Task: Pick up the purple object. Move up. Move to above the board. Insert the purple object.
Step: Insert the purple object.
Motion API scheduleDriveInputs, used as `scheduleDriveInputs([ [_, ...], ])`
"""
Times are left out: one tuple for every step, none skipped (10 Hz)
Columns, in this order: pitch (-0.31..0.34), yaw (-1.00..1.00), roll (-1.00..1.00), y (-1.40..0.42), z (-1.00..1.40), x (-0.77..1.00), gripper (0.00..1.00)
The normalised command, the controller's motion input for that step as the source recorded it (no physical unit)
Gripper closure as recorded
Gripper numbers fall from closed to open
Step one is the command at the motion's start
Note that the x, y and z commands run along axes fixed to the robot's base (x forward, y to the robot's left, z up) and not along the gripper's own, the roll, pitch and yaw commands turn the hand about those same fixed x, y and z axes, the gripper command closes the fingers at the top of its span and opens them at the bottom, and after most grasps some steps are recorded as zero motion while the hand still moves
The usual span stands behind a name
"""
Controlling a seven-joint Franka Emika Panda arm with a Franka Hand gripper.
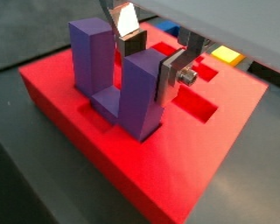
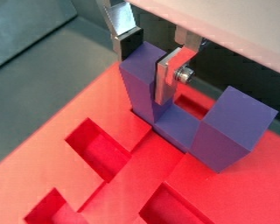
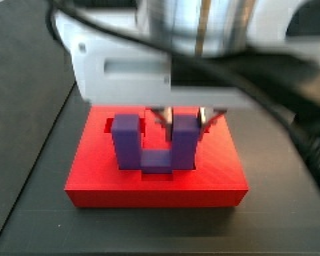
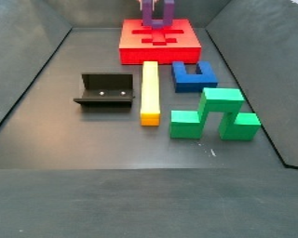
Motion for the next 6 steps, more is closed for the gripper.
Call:
scheduleDriveInputs([
  [0.073,0.00,0.39,-0.34,-0.51,0.13,1.00],
  [0.051,-0.04,0.25,-0.08,-0.73,0.24,1.00],
  [0.079,-0.11,0.22,0.00,-0.81,0.29,1.00],
  [0.100,-0.07,0.15,0.00,-0.39,0.26,1.00],
  [0.004,0.00,0.00,0.00,0.00,0.00,1.00],
  [0.000,0.00,0.00,0.00,0.00,0.00,1.00],
])
